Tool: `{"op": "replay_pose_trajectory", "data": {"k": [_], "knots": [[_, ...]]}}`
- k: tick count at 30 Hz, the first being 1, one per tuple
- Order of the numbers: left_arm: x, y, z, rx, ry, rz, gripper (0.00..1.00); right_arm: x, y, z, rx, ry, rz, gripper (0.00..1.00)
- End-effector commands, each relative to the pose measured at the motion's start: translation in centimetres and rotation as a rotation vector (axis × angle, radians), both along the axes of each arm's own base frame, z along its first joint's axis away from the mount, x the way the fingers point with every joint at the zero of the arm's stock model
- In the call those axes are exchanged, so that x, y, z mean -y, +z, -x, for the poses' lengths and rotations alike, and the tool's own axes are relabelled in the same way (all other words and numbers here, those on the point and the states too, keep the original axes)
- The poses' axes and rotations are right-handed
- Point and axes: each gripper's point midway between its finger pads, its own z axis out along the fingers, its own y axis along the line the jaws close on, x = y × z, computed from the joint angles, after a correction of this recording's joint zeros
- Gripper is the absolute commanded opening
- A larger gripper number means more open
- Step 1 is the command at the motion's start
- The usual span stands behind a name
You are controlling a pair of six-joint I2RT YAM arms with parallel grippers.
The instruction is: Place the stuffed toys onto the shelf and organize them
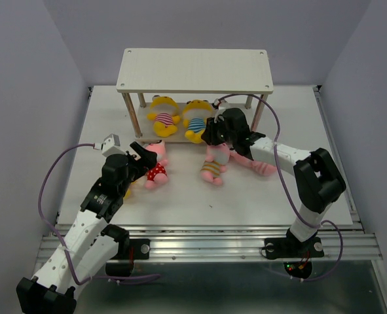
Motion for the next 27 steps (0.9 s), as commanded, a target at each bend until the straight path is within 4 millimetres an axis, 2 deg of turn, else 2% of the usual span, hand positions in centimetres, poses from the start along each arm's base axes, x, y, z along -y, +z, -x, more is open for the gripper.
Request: {"op": "replay_pose_trajectory", "data": {"k": [1,4,7,10,16,18,23,25,27], "knots": [[-0.1,0.2,-0.1,0.009,0.005,-0.011,0.99,-0.1,2.6,-0.8,0.057,-0.016,-0.041,0.36],[-0.2,0.3,-0.1,0.011,0.006,-0.011,0.99,-0.1,3.5,-0.5,0.052,-0.02,-0.061,0.45],[-0.2,0.4,-0.1,0.012,0.007,-0.009,0.99,0.1,4.5,-0.1,0.057,-0.02,-0.073,0.48],[-0.1,0.3,0.0,0.009,0.006,-0.009,0.99,0.2,5.2,0.4,0.061,-0.013,-0.085,0.58],[-0.3,0.2,0.0,-0.004,0.022,-0.007,0.99,0.6,5.9,1.4,0.055,-0.008,-0.098,0.7],[-0.6,0.0,0.1,-0.028,0.042,0.001,0.99,0.7,6.2,1.9,0.049,0.0,-0.104,0.78],[-2.8,-2.6,1.4,-0.197,0.187,-0.028,0.99,0.9,6.4,3.7,0.024,0.029,-0.128,0.98],[-4.0,-4.2,2.1,-0.275,0.271,-0.043,0.99,1.2,6.9,4.3,0.024,0.025,-0.144,1.0],[-4.7,-5.1,2.4,-0.337,0.322,-0.054,0.99,1.8,6.3,5.3,0.006,0.02,-0.144,1.0]]}}
